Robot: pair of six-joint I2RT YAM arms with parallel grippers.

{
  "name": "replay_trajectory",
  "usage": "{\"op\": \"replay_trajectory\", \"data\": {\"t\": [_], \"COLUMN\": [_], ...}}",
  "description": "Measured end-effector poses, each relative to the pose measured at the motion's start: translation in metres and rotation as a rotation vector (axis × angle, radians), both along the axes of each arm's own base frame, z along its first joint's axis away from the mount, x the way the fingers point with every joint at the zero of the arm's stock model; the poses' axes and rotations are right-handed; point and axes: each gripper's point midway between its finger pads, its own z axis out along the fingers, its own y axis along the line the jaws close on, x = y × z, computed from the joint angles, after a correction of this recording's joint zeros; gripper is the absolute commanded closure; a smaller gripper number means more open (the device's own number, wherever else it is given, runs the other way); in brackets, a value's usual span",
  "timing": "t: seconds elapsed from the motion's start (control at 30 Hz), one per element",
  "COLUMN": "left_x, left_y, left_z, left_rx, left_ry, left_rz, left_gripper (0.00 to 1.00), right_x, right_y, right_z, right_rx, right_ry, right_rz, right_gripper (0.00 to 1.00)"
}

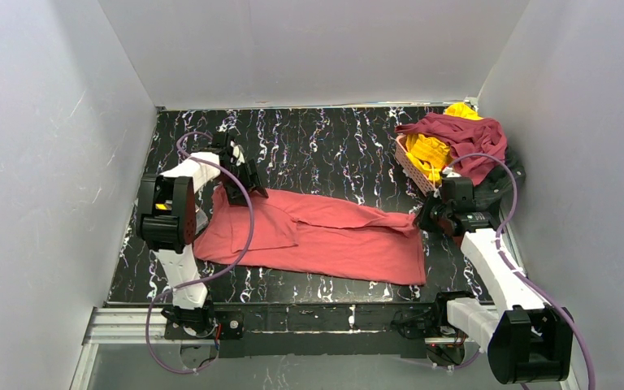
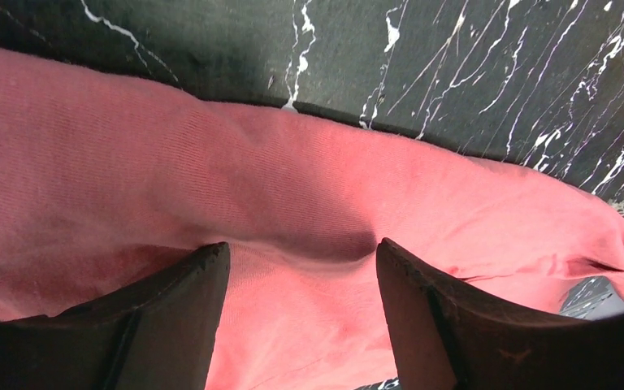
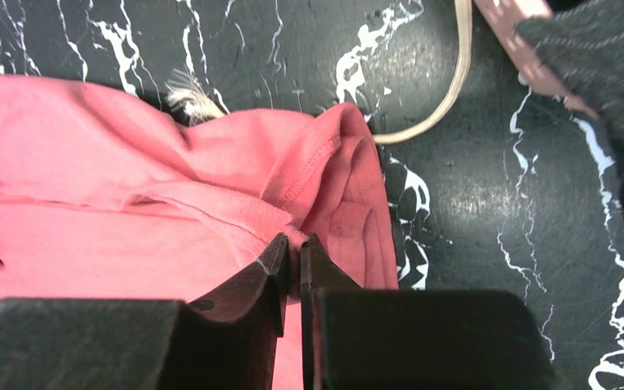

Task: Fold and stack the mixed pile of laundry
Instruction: Fold the T-shirt at the center of the board.

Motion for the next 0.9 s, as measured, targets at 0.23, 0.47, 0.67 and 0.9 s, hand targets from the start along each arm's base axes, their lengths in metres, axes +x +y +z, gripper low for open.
{"op": "replay_trajectory", "data": {"t": [0.23,0.47,0.67,0.9], "left_x": [0.012,0.025,0.040,0.048], "left_y": [-0.001,0.001,0.002,0.006], "left_z": [0.000,0.000,0.000,0.001], "left_rx": [0.005,0.022,0.039,0.045], "left_ry": [-0.002,-0.011,-0.028,-0.039], "left_rz": [-0.016,-0.035,-0.051,-0.048], "left_gripper": [0.35,0.37,0.37,0.36], "right_x": [-0.019,-0.035,-0.055,-0.068], "right_y": [0.009,0.019,0.025,0.034], "right_z": [-0.011,-0.022,-0.037,-0.036], "right_rx": [0.047,0.095,0.094,0.072], "right_ry": [0.084,0.179,0.306,0.356], "right_rz": [0.027,0.055,0.076,0.109], "right_gripper": [0.77,0.72,0.72,0.72]}}
